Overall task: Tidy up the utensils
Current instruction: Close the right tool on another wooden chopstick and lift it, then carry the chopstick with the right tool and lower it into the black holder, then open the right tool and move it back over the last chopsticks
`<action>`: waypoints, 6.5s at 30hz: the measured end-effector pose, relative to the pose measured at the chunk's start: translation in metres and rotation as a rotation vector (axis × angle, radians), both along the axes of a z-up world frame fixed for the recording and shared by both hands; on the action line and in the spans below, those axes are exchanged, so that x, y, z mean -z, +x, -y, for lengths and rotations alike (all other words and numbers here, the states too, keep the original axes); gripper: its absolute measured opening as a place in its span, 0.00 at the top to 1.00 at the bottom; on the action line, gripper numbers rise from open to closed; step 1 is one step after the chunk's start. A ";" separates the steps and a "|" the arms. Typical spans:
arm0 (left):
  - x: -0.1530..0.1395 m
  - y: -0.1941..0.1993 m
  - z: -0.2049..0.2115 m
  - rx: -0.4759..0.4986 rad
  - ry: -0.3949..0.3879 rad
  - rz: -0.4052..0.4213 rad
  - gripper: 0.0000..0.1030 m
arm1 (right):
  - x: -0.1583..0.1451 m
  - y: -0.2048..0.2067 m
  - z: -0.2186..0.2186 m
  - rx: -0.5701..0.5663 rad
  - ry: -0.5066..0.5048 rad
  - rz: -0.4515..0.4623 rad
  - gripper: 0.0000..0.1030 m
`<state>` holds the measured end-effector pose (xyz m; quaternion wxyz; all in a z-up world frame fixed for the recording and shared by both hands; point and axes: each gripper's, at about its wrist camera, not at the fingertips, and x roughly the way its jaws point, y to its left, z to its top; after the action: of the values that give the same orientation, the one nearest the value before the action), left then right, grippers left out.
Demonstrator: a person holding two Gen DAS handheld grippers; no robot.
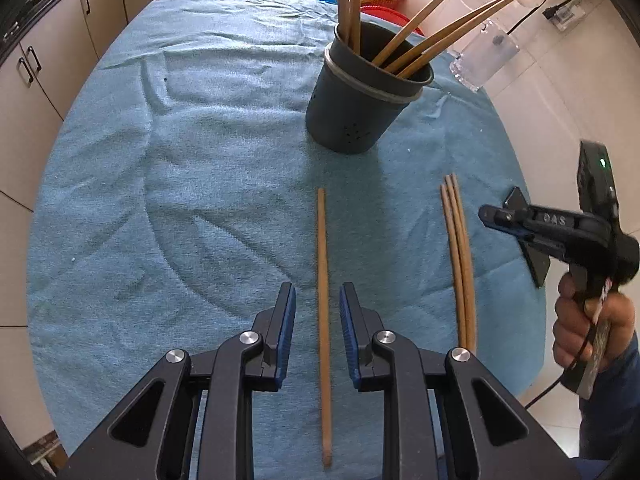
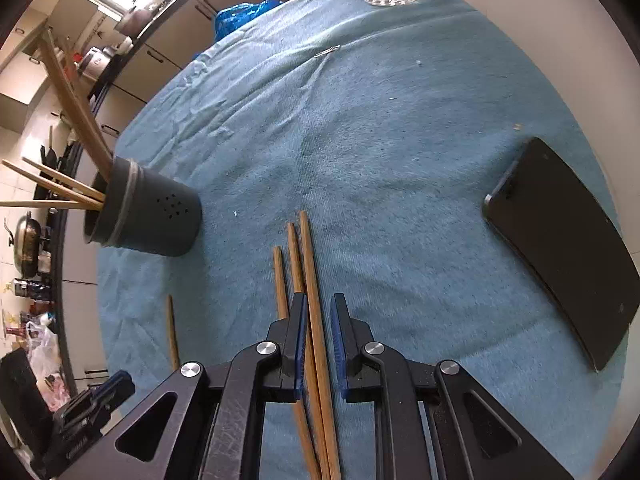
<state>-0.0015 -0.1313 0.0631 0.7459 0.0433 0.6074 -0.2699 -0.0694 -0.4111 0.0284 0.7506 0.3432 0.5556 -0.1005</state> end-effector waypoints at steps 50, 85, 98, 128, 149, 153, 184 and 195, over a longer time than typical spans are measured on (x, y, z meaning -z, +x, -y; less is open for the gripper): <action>-0.062 0.002 0.024 0.022 -0.079 0.251 0.94 | -0.092 -0.042 -0.012 -0.097 -0.222 0.228 0.94; -0.145 -0.007 0.021 0.003 -0.163 0.397 0.94 | -0.184 -0.064 -0.012 -0.051 -0.342 0.465 0.95; -0.209 0.015 0.016 -0.016 -0.225 0.486 0.94 | -0.236 -0.041 -0.025 -0.093 -0.327 0.568 0.95; -0.187 0.086 0.041 -0.045 -0.216 0.440 0.94 | -0.226 0.063 -0.053 -0.145 -0.328 0.520 0.95; -0.158 0.102 0.037 -0.070 -0.176 0.381 0.94 | -0.180 0.088 -0.057 -0.188 -0.270 0.415 0.93; -0.161 0.102 0.037 -0.074 -0.188 0.382 0.90 | -0.188 0.084 -0.055 -0.185 -0.272 0.433 0.93; -0.106 -0.001 0.040 0.073 -0.160 0.280 0.72 | -0.088 -0.019 0.006 -0.017 -0.155 0.195 0.89; -0.028 -0.026 0.033 0.093 -0.014 0.104 0.71 | -0.016 -0.012 -0.013 -0.099 -0.051 0.041 0.89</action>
<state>-0.0273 -0.1646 0.0911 0.7635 0.0802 0.5631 -0.3060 -0.0817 -0.3980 0.0440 0.7744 0.2979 0.5537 -0.0702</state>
